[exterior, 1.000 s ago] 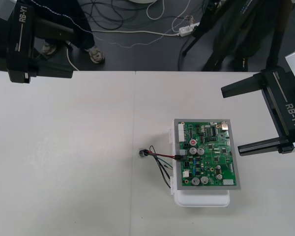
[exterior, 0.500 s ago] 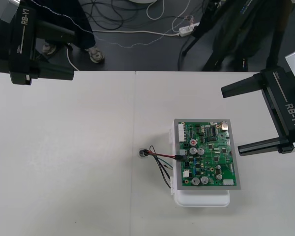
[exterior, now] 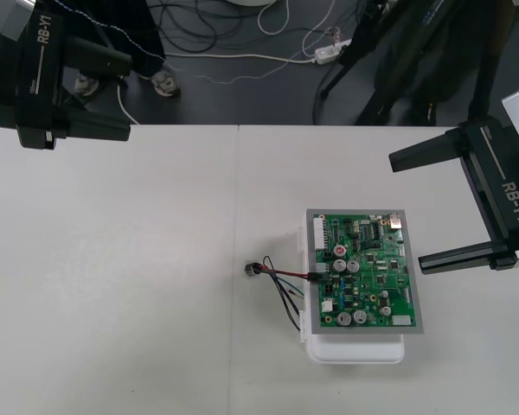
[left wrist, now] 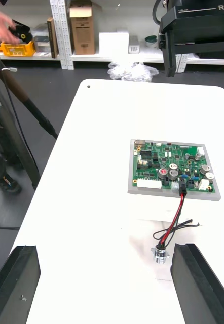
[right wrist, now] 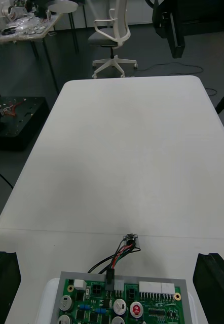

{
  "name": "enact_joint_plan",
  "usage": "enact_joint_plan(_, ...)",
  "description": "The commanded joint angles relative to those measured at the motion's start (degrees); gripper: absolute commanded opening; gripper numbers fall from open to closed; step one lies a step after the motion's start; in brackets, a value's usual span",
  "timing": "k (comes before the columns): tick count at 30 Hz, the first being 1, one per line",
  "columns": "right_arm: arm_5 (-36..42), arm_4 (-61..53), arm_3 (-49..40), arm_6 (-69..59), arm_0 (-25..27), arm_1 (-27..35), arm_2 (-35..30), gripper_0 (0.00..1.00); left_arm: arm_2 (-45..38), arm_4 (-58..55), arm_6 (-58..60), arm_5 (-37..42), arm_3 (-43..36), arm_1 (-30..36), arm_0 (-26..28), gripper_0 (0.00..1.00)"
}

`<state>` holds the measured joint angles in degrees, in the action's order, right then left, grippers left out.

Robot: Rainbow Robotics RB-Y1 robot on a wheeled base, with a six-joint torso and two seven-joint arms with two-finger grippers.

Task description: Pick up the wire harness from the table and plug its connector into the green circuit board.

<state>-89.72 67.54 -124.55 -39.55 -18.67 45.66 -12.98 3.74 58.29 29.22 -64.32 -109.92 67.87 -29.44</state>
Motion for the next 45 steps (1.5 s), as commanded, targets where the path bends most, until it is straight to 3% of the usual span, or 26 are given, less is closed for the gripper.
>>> enact_joint_plan(1, -0.3, 0.3, -1.2, 2.9, 0.6, 2.0, -1.7, 1.0, 0.5, -0.3, 3.6, -1.2, -1.0, -0.5, -2.3, 0.76)
enact_joint_plan(45, -0.3, 0.3, -1.2, 2.9, 0.6, 2.0, -1.7, 1.0, 0.5, -0.3, 3.6, -1.2, -1.0, -0.5, -2.3, 0.76)
